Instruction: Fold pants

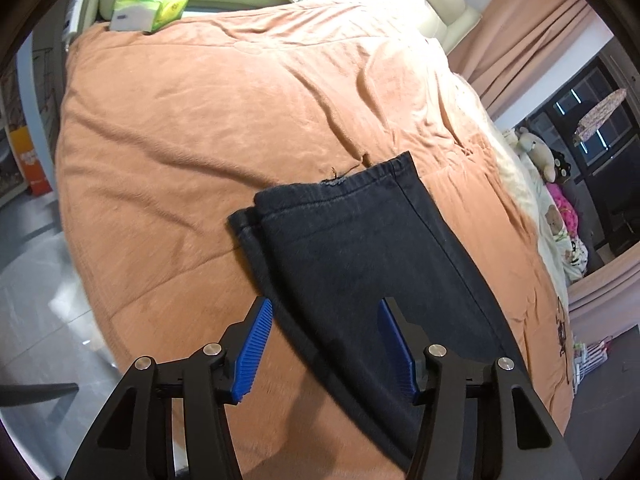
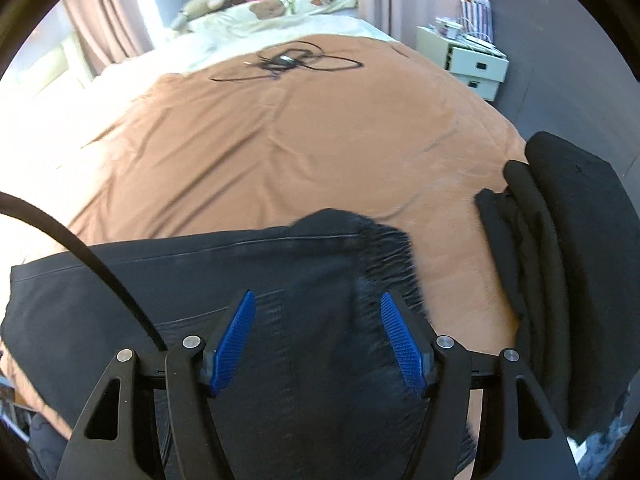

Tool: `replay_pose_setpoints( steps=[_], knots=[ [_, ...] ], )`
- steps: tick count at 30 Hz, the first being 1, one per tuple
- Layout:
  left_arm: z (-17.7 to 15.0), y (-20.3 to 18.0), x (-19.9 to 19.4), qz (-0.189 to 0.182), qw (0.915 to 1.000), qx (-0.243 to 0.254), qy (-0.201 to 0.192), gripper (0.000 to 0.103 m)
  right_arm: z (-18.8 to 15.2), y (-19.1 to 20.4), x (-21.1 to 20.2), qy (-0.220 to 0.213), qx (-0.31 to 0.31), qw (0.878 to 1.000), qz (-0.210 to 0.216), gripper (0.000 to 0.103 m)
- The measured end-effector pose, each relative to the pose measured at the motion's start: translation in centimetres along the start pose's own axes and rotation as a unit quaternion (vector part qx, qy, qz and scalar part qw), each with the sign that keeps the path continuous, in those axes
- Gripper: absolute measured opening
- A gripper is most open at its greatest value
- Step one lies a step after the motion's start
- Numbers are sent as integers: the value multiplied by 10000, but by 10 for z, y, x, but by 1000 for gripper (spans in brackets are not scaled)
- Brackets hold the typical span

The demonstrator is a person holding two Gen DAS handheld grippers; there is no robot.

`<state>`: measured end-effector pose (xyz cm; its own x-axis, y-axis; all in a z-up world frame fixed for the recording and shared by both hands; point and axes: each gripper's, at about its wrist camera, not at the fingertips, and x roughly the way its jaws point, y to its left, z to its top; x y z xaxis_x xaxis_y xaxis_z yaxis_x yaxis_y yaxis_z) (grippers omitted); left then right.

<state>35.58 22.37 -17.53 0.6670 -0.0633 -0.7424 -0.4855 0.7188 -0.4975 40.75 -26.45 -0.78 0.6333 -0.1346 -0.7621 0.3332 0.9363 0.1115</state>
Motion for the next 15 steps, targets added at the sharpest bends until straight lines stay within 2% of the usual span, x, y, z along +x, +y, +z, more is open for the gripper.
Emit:
replay_pose_setpoints(
  steps=[8, 11, 12, 13, 15],
  knots=[
    [12, 11, 24, -32, 9998, -117, 170, 52, -26, 53, -25, -125, -242, 9990, 366, 64],
    [16, 13, 27, 4, 9998, -91, 179, 29, -35, 64, -33, -144, -344, 9976, 583, 64],
    [17, 14, 28, 16, 9998, -93, 198, 9, -39, 69, -33, -143, -381, 9972, 633, 64],
    [18, 15, 27, 29, 9998, -93, 199, 3, -43, 73, -35, -134, -426, 9967, 680, 64],
    [18, 18, 23, -24, 9998, -125, 133, 2, -50, 83, -36, -130, -515, 9953, 806, 64]
  ],
)
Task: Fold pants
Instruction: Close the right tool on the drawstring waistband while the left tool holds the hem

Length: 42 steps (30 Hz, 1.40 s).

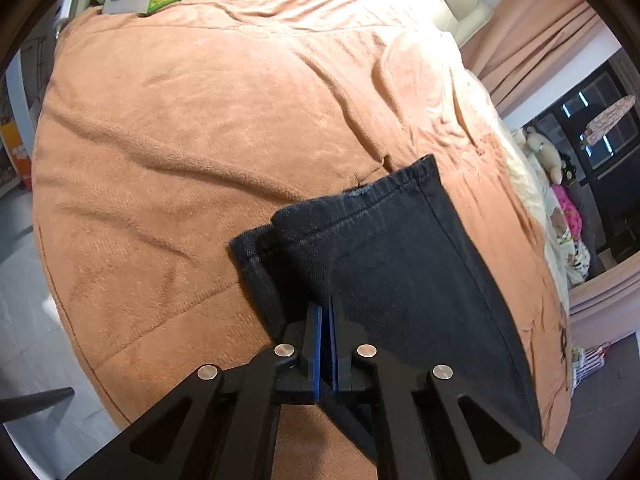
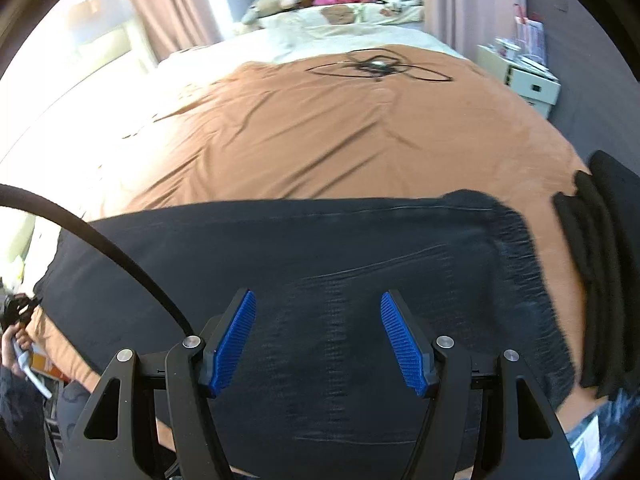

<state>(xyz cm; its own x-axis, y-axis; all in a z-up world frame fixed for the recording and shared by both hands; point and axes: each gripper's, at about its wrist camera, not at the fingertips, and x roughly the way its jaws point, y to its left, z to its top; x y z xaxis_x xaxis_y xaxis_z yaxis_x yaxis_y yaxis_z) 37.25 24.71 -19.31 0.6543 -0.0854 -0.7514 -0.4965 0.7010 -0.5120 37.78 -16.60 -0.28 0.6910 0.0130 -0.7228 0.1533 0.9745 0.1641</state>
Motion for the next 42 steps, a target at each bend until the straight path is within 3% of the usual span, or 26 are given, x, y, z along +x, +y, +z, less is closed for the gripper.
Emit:
replay_pose_setpoints(
  steps=[6, 9, 11, 13, 15, 30, 32, 34, 36, 42],
  knots=[
    [-3, 9, -6, 52, 9999, -121, -72, 2, -16, 29, 15, 161, -152, 9993, 304, 64],
    [-4, 13, 1, 178, 9996, -158, 163, 4, -23, 40, 25, 261, -102, 9980, 571, 64],
    [-4, 16, -1, 26, 9994, -267, 228, 15, -25, 47, 27, 316, -125, 9973, 646, 64],
    [-5, 16, -7, 35, 9996, -246, 167, 52, -27, 54, 31, 361, -167, 9964, 754, 64],
    [-7, 16, -12, -31, 9997, -229, 81, 60, -24, 58, 37, 395, -198, 9953, 860, 64],
    [13, 23, 17, -422, 9977, -517, 137, 59, -31, 102, 64, 640, -375, 9891, 1275, 64],
    [14, 22, 16, -419, 9978, -503, 137, 50, -35, 110, 66, 651, -415, 9889, 1272, 64],
    [12, 23, 13, -601, 9968, -505, 173, 31, -37, 114, 68, 662, -454, 9887, 1269, 64],
    [7, 25, 12, -789, 9954, -511, 208, 27, -38, 118, 70, 696, -458, 9880, 1298, 64],
    [-4, 21, 18, -835, 9952, -402, 301, 27, -41, 145, 82, 763, -629, 9854, 1384, 64]
  ],
)
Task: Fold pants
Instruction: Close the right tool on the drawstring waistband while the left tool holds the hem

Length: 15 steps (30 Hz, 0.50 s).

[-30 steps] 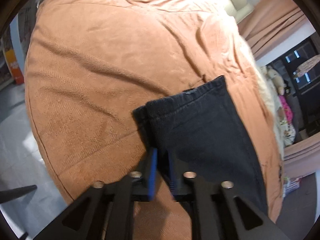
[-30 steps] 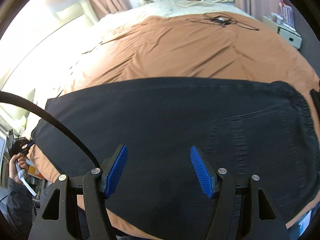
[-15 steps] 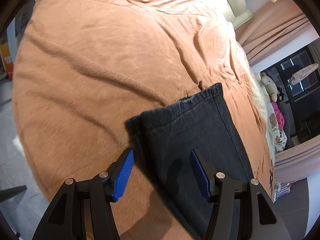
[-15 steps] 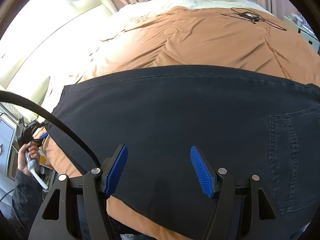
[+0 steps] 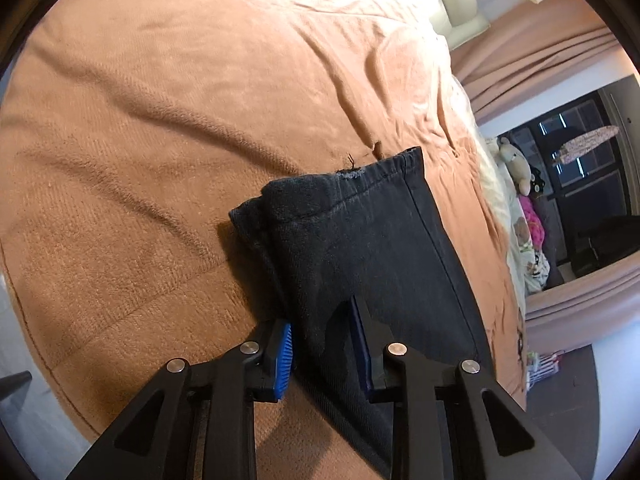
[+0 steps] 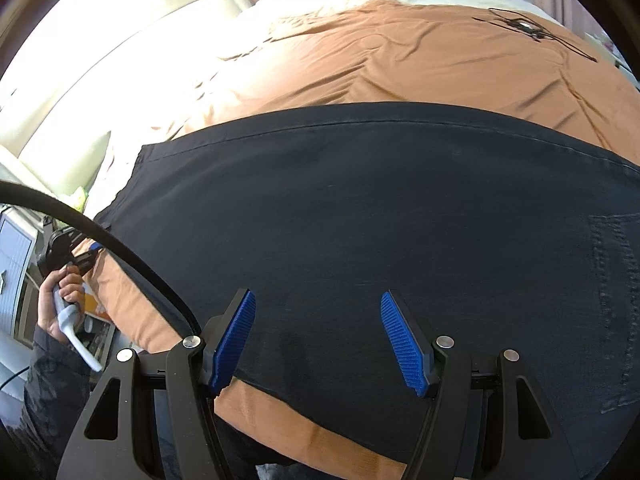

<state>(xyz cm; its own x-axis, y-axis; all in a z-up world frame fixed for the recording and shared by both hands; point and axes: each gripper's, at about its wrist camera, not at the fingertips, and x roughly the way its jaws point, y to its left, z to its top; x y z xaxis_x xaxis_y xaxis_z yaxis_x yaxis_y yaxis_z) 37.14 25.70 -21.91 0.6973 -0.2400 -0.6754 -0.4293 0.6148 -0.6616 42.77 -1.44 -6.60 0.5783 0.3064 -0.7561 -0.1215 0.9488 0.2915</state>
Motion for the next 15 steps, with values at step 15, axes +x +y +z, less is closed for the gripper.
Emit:
replay_pose_setpoints(
  steps=[15],
  knots=[
    [10, 0, -11, -107, 9997, -63, -209, 5, 7, 49, 46, 358, -482, 9979, 234, 64]
  ],
)
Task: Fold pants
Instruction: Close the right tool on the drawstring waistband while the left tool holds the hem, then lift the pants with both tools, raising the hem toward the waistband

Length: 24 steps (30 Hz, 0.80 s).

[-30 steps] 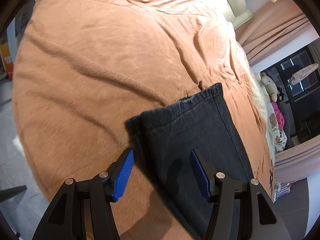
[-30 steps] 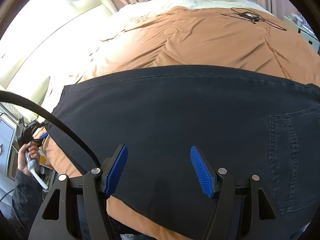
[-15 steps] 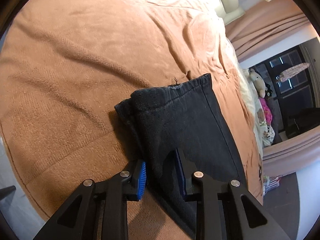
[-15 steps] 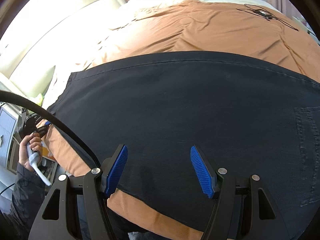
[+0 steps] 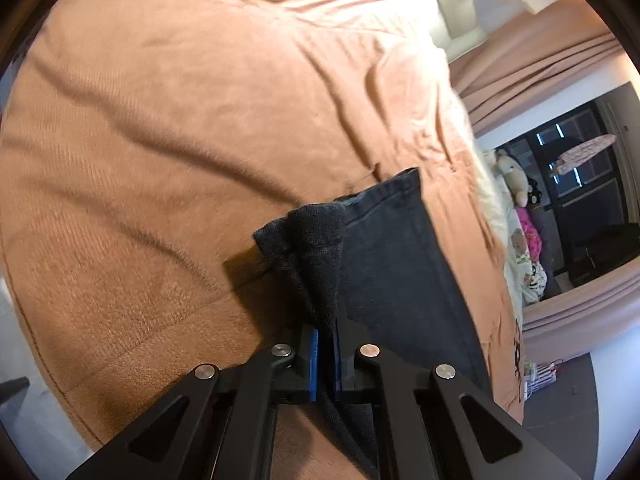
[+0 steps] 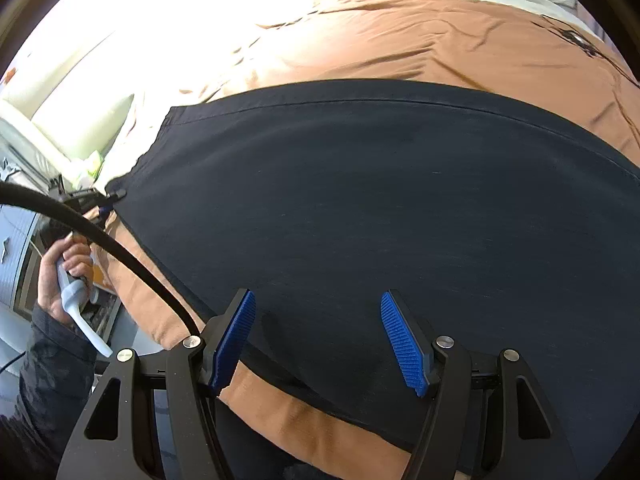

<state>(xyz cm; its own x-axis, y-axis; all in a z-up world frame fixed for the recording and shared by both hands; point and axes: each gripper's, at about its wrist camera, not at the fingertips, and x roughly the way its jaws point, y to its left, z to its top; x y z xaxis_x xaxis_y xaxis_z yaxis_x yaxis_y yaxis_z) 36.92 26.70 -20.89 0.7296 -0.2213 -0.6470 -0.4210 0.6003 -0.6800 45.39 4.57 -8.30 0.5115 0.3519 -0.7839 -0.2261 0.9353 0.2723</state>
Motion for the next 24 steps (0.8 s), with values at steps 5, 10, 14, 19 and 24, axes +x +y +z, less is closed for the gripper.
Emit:
replay_pose_setpoints(
  steps=[5, 10, 14, 19, 24],
  knots=[
    [8, -23, -16, -210, 9995, 189, -146, 4, 13, 20, 18, 99, -263, 9996, 50, 59],
    [17, -48, -28, -468, 9980, 355, -232, 4, 29, 29, 29, 56, -286, 9995, 80, 37],
    [21, -64, -31, -603, 9968, 440, -277, 4, 22, 25, 47, 326, -49, 9995, -14, 18],
    [21, -70, -34, -660, 9959, 529, -307, 4, -5, 32, 50, 493, -104, 9986, 151, 18],
    [21, -63, -31, -624, 9968, 396, -317, 4, 2, 33, 50, 601, -145, 9979, 172, 17]
  ],
)
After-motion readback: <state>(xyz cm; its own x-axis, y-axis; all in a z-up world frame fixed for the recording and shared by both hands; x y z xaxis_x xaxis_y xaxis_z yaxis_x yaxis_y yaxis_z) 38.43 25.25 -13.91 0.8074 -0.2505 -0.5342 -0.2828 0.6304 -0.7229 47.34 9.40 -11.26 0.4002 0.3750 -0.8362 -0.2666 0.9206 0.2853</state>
